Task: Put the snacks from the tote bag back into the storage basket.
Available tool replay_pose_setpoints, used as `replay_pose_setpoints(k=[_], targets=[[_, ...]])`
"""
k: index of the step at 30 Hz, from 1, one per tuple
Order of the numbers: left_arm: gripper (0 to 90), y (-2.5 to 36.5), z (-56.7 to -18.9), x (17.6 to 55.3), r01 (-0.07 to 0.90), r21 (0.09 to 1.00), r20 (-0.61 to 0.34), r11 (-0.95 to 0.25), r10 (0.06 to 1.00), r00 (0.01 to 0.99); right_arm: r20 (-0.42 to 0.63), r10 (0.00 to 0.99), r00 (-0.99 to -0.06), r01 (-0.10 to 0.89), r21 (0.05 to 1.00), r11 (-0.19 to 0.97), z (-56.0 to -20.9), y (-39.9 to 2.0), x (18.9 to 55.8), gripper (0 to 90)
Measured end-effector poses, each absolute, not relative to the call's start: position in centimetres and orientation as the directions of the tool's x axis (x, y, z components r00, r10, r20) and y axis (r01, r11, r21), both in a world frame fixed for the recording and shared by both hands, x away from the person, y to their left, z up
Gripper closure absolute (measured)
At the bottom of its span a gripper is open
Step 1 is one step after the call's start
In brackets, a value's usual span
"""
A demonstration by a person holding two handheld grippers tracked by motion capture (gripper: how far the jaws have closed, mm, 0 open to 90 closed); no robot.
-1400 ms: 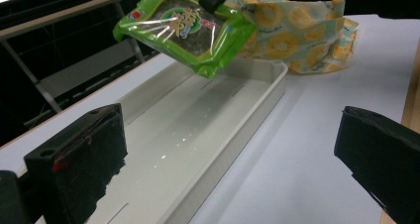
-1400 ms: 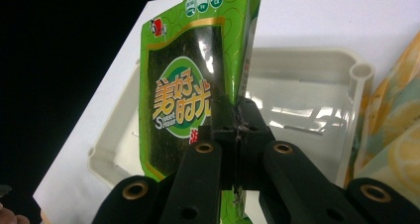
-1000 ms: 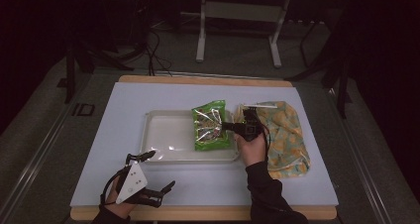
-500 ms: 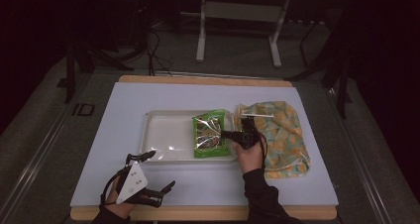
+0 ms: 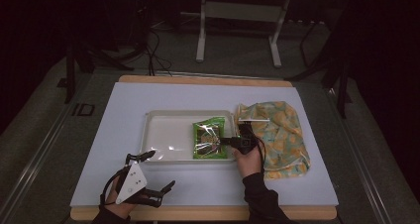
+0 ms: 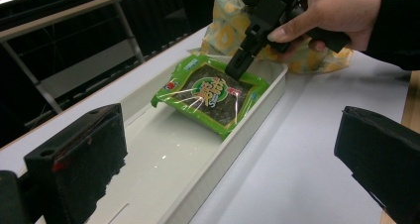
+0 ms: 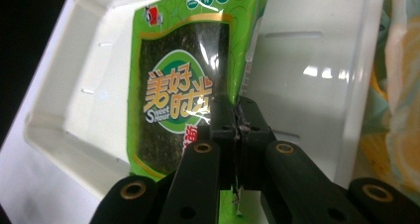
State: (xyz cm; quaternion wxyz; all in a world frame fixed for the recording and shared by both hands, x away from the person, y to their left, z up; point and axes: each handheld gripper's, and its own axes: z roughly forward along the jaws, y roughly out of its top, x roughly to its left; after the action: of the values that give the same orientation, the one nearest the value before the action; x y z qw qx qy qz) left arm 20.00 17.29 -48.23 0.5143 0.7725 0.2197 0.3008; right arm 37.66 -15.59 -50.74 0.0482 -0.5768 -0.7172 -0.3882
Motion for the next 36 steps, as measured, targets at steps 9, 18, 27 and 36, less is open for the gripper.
replay_pose_setpoints(k=[9,18,27,36], targets=[[0.3,17.4,-48.2,20.0,0.030,0.928,0.236,-0.370,0.650,0.722,0.490,0.804,-0.336,0.865,0.499,0.057,-50.7,-15.3,37.8,82.1],[0.3,17.4,-48.2,20.1,0.031,0.928,0.237,-0.372,0.649,0.723,0.456,0.812,-0.364,0.849,0.521,0.089,-50.2,-15.0,37.9,71.1],[0.3,17.3,-48.2,20.1,0.033,0.927,0.236,-0.374,0.648,0.724,0.423,0.804,-0.419,0.808,0.578,0.117,-48.4,-15.0,37.7,61.0],[0.3,17.4,-48.2,20.1,0.034,0.927,0.236,-0.374,0.650,0.722,0.405,0.762,-0.505,0.739,0.660,0.139,-45.9,-15.2,37.4,45.2]])
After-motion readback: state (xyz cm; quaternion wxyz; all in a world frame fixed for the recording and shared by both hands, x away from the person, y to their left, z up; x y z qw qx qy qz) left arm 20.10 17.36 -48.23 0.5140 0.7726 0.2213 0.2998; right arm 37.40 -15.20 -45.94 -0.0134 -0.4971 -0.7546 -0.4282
